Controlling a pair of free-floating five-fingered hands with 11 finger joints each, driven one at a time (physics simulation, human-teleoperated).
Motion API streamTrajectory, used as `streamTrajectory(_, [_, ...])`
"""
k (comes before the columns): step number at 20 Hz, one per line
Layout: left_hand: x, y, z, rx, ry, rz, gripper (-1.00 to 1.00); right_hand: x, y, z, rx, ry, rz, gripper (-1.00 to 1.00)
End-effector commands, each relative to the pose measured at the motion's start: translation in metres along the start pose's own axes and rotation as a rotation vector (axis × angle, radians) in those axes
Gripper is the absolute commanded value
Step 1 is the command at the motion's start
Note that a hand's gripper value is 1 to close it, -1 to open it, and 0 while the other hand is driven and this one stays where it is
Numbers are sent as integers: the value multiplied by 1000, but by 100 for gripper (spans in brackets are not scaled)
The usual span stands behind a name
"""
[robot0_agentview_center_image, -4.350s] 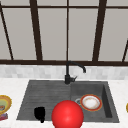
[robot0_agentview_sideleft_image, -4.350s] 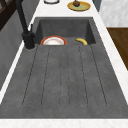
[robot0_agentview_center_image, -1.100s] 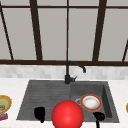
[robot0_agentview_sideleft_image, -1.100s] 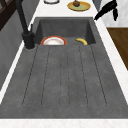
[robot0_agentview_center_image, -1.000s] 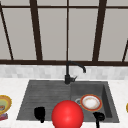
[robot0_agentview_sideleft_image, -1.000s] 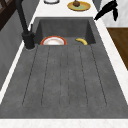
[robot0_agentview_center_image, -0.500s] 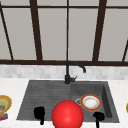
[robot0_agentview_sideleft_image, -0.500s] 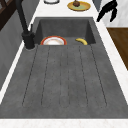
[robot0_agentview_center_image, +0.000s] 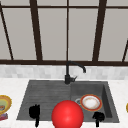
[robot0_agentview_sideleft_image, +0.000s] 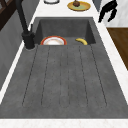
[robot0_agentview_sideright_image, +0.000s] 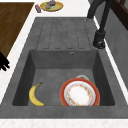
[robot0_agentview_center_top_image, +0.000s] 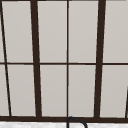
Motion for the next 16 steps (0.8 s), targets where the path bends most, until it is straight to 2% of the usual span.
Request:
streamTrajectory(1, [-3, 8, 22, 5, 55, 42, -100, 0, 0, 0, 0, 0, 0, 0])
streamTrajectory(6, [-9, 13, 52, -1, 49, 44, -100, 0, 0, 0, -1, 0, -2, 0])
streamTrajectory(8, [-14, 12, 68, 0, 28, 37, -100, 0, 0, 0, -1, 1, -2, 0])
streamTrajectory(10, [-12, 6, 82, 5, 36, 38, -100, 0, 0, 0, -2, 1, -2, 0])
streamTrajectory(16, [-20, -3, 128, 3, 33, 40, -100, 0, 0, 0, -2, 1, -3, 0])
